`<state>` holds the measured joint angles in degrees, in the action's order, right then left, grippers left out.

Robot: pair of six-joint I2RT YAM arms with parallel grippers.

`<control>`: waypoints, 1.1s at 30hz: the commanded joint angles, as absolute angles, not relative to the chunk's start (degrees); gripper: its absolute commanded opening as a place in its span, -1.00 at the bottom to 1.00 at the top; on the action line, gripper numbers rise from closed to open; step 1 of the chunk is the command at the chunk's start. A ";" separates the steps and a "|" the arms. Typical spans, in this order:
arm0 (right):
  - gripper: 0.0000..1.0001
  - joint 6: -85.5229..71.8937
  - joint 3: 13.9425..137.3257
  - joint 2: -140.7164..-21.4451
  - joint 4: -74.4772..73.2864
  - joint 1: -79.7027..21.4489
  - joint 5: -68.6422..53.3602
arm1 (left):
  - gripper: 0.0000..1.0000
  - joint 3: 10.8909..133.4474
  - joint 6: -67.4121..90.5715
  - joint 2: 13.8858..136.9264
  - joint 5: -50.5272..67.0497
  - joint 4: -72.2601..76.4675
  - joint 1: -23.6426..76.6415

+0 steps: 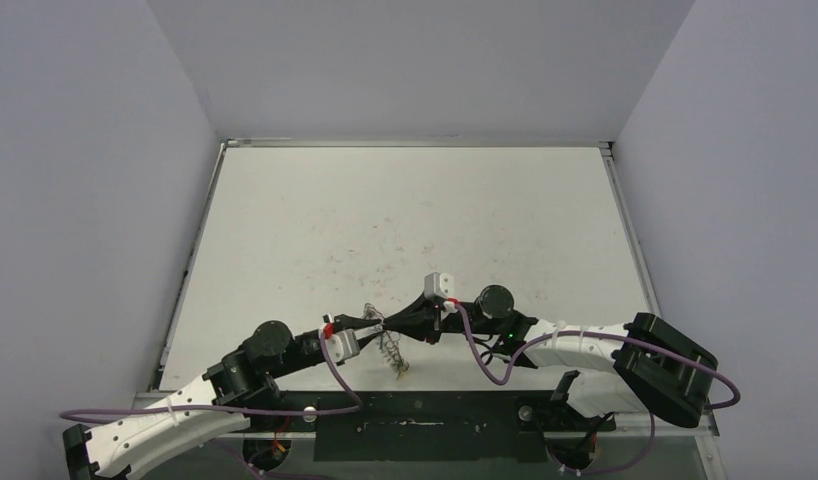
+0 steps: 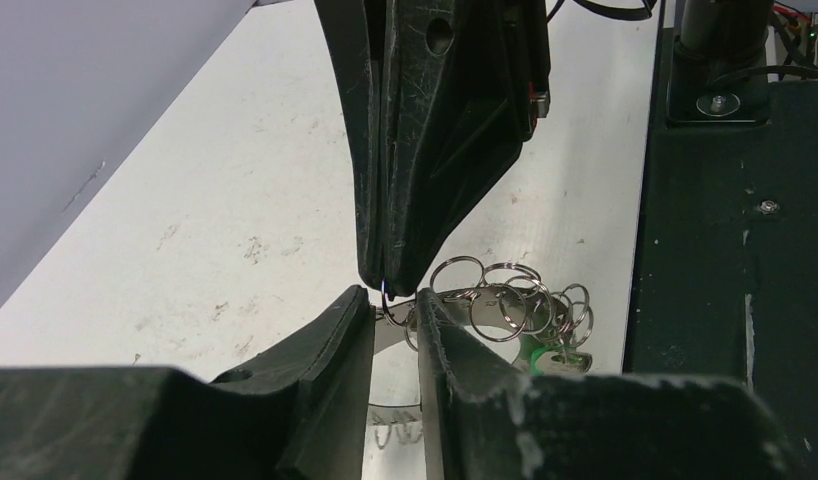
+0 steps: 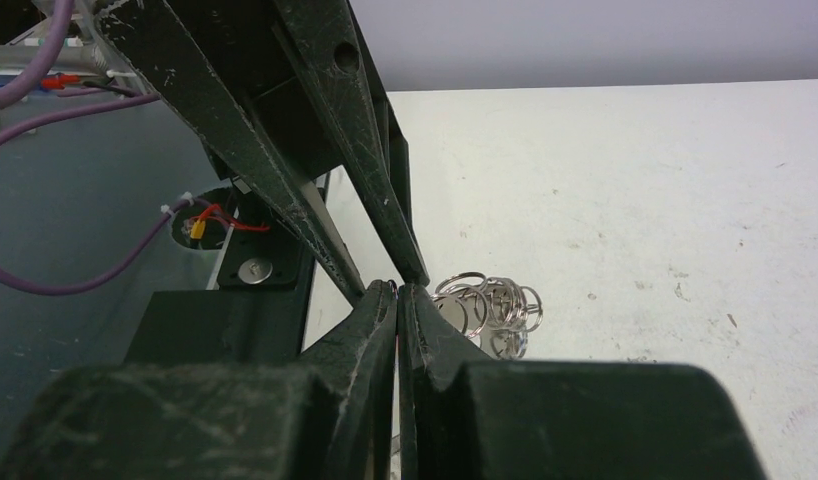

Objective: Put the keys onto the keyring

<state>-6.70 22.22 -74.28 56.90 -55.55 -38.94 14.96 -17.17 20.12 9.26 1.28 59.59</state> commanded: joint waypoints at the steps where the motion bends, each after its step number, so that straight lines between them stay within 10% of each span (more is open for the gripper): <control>1: -1.00 -6.41 23.27 -72.08 61.17 -55.82 -39.20 | -0.61 17.23 -17.23 20.17 8.72 1.95 59.85; 7: -1.00 -6.48 23.38 -72.07 61.25 -55.81 -39.29 | -0.93 17.40 -17.30 20.69 8.19 1.72 59.85; 20: -1.00 -6.53 23.38 -72.16 61.25 -55.92 -39.42 | -0.64 19.07 -17.59 23.48 8.22 1.69 59.85; 33: -1.00 -3.37 23.20 -69.83 55.30 -56.08 -37.23 | -1.00 23.02 -19.15 27.22 7.43 -3.48 59.94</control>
<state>-4.89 22.22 -73.14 53.01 -55.61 -38.17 19.44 -18.33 27.44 7.88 -3.49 59.59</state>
